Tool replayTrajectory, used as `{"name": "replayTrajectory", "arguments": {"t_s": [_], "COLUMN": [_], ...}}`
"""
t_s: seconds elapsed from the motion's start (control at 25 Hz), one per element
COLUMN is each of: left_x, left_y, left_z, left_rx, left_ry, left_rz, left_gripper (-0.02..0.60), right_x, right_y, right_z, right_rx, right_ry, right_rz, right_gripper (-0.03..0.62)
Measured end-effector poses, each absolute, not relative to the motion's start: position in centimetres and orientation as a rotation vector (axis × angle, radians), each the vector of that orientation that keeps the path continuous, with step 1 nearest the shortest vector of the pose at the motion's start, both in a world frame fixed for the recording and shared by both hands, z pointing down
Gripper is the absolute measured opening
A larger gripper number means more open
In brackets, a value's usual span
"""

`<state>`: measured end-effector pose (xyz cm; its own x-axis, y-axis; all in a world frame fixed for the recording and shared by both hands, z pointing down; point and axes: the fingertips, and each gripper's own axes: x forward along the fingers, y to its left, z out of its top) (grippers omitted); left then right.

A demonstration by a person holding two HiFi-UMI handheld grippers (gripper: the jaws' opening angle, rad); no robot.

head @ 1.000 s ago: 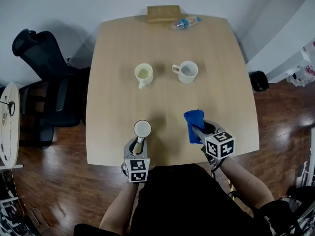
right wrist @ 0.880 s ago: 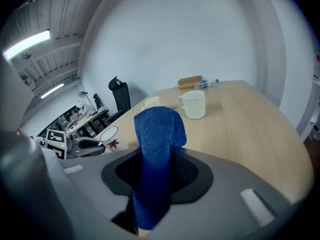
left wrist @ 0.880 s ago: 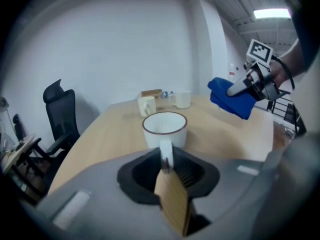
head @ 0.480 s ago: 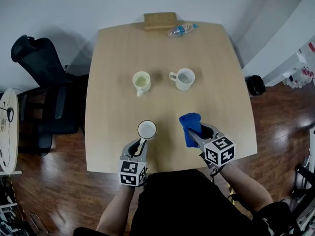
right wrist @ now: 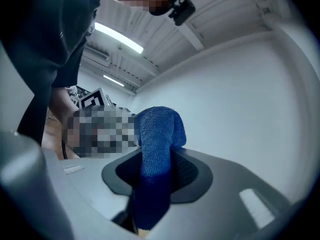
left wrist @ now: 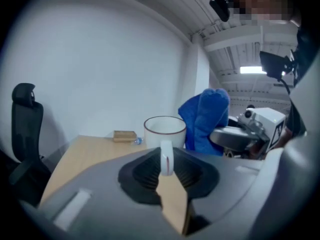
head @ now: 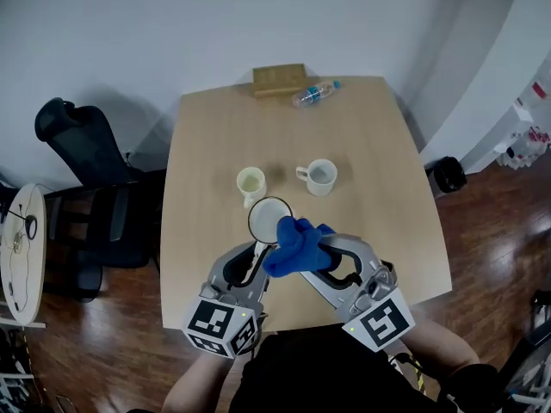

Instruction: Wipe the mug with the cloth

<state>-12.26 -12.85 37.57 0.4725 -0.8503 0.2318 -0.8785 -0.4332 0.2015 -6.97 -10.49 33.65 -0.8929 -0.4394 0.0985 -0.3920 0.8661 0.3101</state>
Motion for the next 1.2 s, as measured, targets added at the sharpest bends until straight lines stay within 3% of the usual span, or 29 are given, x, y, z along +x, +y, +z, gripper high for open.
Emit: {"name": "replayTrajectory", "arguments": {"t_s": [0.32,0.68,1.0,1.2], "left_x": [-11.2,-11.0,-6.9,-4.7], "left_y": [-11.6,-6.9,0.2,1.7], "left_z": [35.7,31.3,27.2,26.4], "left_rx": [2.421,2.701,2.833,2.837], "left_ry": [-1.379,-0.969,-0.273,-0.083], "left_rz": [0.042,0.011,-0.102,-0.124], "left_gripper": [0.067,0.067,0.067,0.067], "right_x": [-6.7,-3.4,-3.4,-5.3], "right_y": [-10.5,-12.1,-9.7,-7.0], "right_z": [31.9,29.0,27.7,28.0], "right_rx": [0.712,0.593,-0.514,-0.991], "right_ry": [-2.840,-3.083,-3.286,-3.124], "right_rz": [-0.589,-0.058,0.769,1.214], "right_gripper": [0.133,0.130,0.130,0.130]}}
